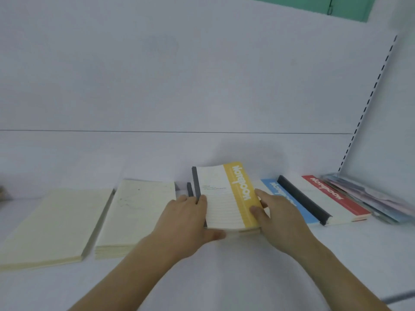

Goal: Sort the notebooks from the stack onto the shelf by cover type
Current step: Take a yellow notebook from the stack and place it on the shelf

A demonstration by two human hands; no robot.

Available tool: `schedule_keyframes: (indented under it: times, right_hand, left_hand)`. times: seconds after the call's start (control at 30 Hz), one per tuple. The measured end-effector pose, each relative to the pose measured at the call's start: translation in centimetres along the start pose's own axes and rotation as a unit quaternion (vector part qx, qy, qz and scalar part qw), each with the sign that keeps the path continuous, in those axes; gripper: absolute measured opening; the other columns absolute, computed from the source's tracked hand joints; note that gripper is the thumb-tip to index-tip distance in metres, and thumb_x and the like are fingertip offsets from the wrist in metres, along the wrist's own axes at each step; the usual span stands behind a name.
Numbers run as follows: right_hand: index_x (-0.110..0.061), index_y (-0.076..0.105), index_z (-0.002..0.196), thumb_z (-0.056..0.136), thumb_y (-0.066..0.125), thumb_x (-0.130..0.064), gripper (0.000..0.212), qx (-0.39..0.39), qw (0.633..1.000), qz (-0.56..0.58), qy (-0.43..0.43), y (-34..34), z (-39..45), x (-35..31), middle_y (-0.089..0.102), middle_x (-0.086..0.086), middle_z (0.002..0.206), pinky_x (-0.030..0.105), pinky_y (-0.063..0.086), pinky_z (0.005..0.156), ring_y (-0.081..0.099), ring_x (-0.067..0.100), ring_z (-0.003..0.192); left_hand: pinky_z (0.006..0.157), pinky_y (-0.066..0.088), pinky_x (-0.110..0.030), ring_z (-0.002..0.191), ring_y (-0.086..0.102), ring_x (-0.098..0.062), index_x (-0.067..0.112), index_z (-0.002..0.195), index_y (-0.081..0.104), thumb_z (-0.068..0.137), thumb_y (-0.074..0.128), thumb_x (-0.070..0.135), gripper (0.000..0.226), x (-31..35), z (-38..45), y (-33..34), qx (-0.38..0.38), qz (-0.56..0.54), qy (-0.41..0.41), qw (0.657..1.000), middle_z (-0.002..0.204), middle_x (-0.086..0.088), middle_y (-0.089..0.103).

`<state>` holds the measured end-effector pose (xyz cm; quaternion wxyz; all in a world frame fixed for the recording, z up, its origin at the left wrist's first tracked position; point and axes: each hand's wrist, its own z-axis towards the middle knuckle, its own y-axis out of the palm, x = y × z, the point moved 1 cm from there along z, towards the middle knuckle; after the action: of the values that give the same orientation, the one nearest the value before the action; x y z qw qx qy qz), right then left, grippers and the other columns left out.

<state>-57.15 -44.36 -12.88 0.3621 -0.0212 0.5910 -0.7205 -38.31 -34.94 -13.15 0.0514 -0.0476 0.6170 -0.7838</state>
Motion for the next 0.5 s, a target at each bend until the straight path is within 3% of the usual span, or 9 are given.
schedule_keyframes:
  times: [0.13,0.27,0.33,0.4,0.5]
  right_hand:
    - [-0.019,0.053,0.130,0.102,0.041,-0.037,0.036,-0.040,0.997,-0.055,-0.039,1.3,1.9,1.3,0.058,0.002,0.120,0.030,0.040,0.093,0.047,0.018,0.115]
    - [-0.018,0.054,0.131,0.103,0.033,-0.040,0.041,-0.044,0.988,-0.110,-0.104,2.1,2.6,2.4,0.062,0.002,0.123,0.031,0.034,0.106,0.041,0.020,0.129]
    - [-0.018,0.063,0.120,0.101,0.029,-0.040,0.045,-0.037,0.981,-0.131,-0.140,2.5,2.6,2.7,0.071,0.000,0.103,0.035,0.041,0.104,0.050,0.024,0.123]
    - [-0.017,0.072,0.095,0.094,0.027,-0.041,0.051,-0.031,0.979,-0.128,-0.156,3.2,2.6,3.4,0.071,-0.001,0.075,0.038,0.050,0.092,0.061,0.026,0.102]
    - [-0.017,0.070,0.082,0.094,0.025,-0.048,0.056,-0.038,0.975,-0.139,-0.170,3.6,2.3,3.4,0.069,0.002,0.072,0.042,0.049,0.094,0.062,0.028,0.096]
  left_hand:
    - [0.077,0.035,-0.035,0.101,0.053,-0.023,0.020,0.108,0.049,0.084,0.044,0.080,0.065,0.2,0.8,0.7,-0.018,0.064,-0.008,0.998,0.109,0.000,0.061]
    - [0.080,0.033,-0.035,0.093,0.048,-0.022,0.021,0.094,0.045,0.084,0.045,0.080,0.059,0.8,1.4,0.9,-0.077,0.098,-0.032,0.992,0.095,0.001,0.055]
    - [0.081,0.034,-0.035,0.086,0.041,-0.021,0.022,0.093,0.044,0.082,0.047,0.080,0.059,1.0,1.5,0.8,-0.093,0.088,-0.053,0.990,0.084,0.006,0.044]
    - [0.080,0.032,-0.035,0.085,0.039,-0.019,0.024,0.095,0.047,0.081,0.049,0.080,0.058,1.0,1.5,0.8,-0.102,0.078,-0.069,0.989,0.079,0.009,0.038]
    - [0.079,0.031,-0.035,0.087,0.039,-0.018,0.025,0.102,0.048,0.081,0.050,0.078,0.057,1.1,1.5,0.9,-0.109,0.070,-0.082,0.988,0.082,0.009,0.039]
